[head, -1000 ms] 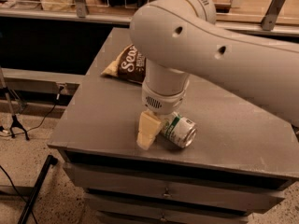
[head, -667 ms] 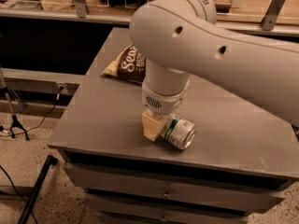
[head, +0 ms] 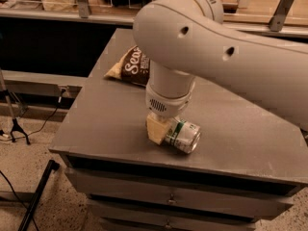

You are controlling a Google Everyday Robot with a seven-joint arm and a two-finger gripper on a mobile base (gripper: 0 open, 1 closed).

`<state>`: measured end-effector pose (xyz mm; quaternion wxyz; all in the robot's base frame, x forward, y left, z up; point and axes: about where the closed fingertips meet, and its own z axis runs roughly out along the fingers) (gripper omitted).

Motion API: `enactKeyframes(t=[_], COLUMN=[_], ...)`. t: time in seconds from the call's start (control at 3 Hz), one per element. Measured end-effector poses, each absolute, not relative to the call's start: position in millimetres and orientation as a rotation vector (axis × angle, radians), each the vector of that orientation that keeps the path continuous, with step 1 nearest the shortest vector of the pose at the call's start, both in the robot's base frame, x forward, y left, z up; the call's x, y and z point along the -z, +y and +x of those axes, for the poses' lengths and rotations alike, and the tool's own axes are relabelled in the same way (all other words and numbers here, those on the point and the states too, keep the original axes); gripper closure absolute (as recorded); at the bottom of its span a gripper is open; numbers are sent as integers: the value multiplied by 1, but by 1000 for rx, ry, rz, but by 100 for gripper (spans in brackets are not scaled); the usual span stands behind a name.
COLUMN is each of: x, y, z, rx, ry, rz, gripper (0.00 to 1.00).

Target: Place 7up can upright

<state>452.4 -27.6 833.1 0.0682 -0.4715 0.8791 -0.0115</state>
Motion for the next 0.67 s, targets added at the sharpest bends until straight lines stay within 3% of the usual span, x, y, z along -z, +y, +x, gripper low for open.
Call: enactKeyframes(t=[0.33, 0.67], x=[-835, -847], y=[-35, -61], z=[460, 476], rx=[-4, -61], ry=[2636, 2606], rz=[-1434, -1395], gripper=[100, 100])
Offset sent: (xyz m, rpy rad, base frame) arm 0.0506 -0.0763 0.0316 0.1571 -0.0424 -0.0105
